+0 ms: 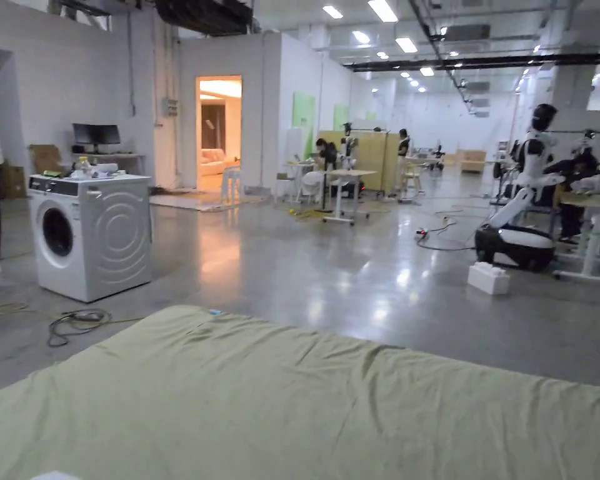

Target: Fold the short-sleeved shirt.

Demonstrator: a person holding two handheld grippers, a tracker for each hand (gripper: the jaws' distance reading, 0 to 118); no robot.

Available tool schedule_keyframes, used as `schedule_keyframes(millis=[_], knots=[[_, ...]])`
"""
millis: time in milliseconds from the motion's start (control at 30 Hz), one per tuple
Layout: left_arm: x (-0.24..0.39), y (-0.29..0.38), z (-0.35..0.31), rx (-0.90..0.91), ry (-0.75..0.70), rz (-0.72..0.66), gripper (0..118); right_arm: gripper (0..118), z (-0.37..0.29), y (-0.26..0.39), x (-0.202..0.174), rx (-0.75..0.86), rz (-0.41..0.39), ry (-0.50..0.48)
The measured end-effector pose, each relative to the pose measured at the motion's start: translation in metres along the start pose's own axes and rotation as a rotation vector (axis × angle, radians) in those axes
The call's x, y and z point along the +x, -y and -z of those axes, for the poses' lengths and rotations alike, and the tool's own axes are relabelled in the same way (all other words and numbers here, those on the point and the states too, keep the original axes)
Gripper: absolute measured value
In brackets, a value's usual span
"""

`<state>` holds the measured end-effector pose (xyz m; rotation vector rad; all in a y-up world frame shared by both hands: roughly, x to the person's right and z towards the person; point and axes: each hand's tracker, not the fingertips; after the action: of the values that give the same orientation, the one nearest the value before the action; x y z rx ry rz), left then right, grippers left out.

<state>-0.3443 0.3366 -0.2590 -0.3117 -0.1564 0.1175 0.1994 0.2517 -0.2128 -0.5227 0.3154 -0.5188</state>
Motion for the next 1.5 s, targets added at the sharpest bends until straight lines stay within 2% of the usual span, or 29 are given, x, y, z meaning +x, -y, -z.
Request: schedule_keyframes(millis=[133,267,367,400,467,500,533,567,633,733,800,867,933,1000,1067,1100,1133,1300,1333,1367,1400,1433,1500], knots=[[0.070,-0.007,-0.011,0.169,-0.064,0.139,89,1,-0.019,-0.037,-0.019,0.136,-0.196,0.108],[0.125,-0.014,-0.017,0.258,-0.114,0.171,86,1,-0.040,-0.060,-0.032,0.279,-0.275,0.156],[0.151,-0.016,-0.028,0.275,-0.091,0.227,81,1,-0.057,-0.066,-0.041,0.348,-0.314,0.173],[0.157,-0.016,-0.030,0.251,-0.092,0.266,76,1,-0.062,-0.067,-0.040,0.345,-0.318,0.166],[0.166,-0.014,-0.035,0.192,-0.140,0.305,53,1,-0.071,-0.068,-0.042,0.356,-0.349,0.155],[0.168,-0.011,-0.037,0.190,-0.142,0.318,40,1,-0.074,-0.069,-0.044,0.359,-0.386,0.159],[0.169,-0.008,-0.039,0.187,-0.129,0.320,20,1,-0.076,-0.071,-0.045,0.351,-0.429,0.180],[0.168,-0.007,-0.042,0.180,-0.127,0.310,11,1,-0.078,-0.071,-0.048,0.347,-0.471,0.210],[0.167,-0.003,-0.044,0.152,-0.124,0.239,1,1,-0.080,-0.070,-0.052,0.364,-0.544,0.255],[0.168,0.001,-0.053,0.169,-0.120,0.219,0,1,-0.081,-0.067,-0.055,0.361,-0.555,0.255],[0.167,-0.004,-0.054,0.156,-0.140,0.226,0,1,-0.084,-0.067,-0.059,0.412,-0.599,0.245],[0.166,-0.007,-0.054,0.171,-0.152,0.218,0,1,-0.084,-0.064,-0.058,0.418,-0.581,0.261],[0.165,-0.008,-0.058,0.195,-0.128,0.194,0,1,-0.087,-0.063,-0.058,0.466,-0.603,0.267],[0.167,-0.009,-0.058,0.207,-0.119,0.199,0,1,-0.084,-0.061,-0.053,0.390,-0.509,0.251],[0.168,-0.011,-0.058,0.215,-0.109,0.218,0,1,-0.084,-0.061,-0.056,0.441,-0.561,0.248],[0.170,-0.012,-0.056,0.214,-0.103,0.223,0,1,-0.083,-0.062,-0.056,0.427,-0.546,0.250],[0.172,-0.012,-0.055,0.214,-0.104,0.230,0,1,-0.079,-0.060,-0.055,0.397,-0.488,0.249],[0.174,-0.013,-0.056,0.258,-0.074,0.243,0,1,-0.077,-0.064,-0.067,0.431,-0.562,0.241],[0.175,-0.013,-0.057,0.258,-0.074,0.242,0,1,-0.078,-0.063,-0.066,0.436,-0.556,0.238],[0.175,-0.013,-0.056,0.266,-0.083,0.238,0,6,-0.077,-0.063,-0.067,0.446,-0.525,0.239],[0.175,-0.014,-0.056,0.271,-0.096,0.233,6,21,-0.075,-0.064,-0.067,0.452,-0.505,0.243],[0.175,-0.015,-0.056,0.270,-0.106,0.227,23,55,-0.073,-0.065,-0.068,0.449,-0.499,0.240],[0.173,-0.015,-0.056,0.271,-0.114,0.217,62,102,-0.073,-0.064,-0.066,0.435,-0.480,0.233]])
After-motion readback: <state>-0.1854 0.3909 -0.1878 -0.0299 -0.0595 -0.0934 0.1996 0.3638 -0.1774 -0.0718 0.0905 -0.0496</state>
